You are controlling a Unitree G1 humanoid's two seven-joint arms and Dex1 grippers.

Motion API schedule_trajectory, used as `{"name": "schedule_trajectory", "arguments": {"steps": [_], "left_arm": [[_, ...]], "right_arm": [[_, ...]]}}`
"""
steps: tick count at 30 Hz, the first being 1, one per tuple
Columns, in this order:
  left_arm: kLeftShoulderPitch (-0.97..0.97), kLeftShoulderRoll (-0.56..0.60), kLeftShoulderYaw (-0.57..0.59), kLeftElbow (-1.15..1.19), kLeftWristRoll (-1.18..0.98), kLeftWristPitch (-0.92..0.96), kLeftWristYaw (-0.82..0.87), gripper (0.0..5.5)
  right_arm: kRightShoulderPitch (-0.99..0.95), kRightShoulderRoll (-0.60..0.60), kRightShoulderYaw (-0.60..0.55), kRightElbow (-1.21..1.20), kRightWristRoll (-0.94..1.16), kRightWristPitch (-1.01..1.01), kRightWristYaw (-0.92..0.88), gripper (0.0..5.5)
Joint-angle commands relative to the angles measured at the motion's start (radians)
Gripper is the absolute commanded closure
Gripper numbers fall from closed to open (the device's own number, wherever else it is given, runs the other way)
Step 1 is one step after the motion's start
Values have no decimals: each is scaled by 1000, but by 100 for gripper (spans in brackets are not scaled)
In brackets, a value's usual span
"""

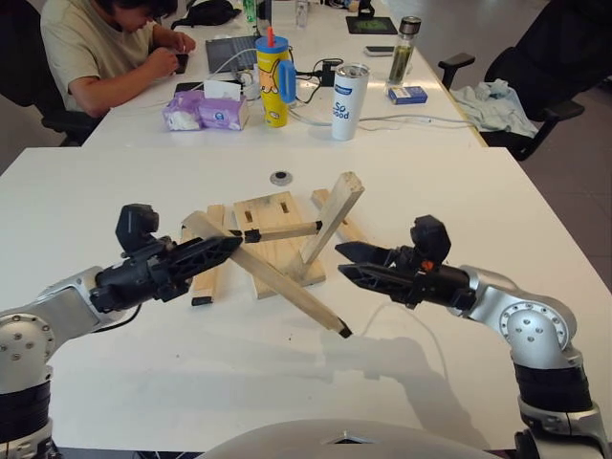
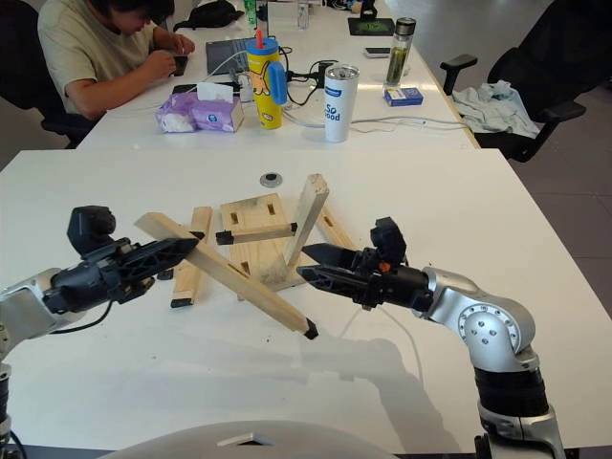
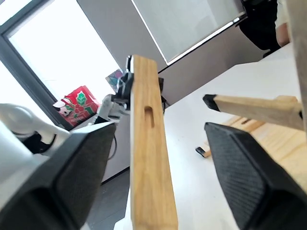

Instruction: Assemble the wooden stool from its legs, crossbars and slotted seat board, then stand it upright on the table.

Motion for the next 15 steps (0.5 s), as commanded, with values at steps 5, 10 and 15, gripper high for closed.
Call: {"name": "schedule_trajectory", "arguments": {"steps": [5,10,15], "left_arm": [[-43,124,35,176,256,-64,-177,343],[-92,107,32,206,348,-113,-221,343],[-166,81,39,246,398,-151,-221,343]], "right_arm": [[-7,180,207,154,-347,-175,-204,153],[-43,267,275,236,-435,-216,-221,153],[-50,331,280,264,-453,-221,-237,153]]}}
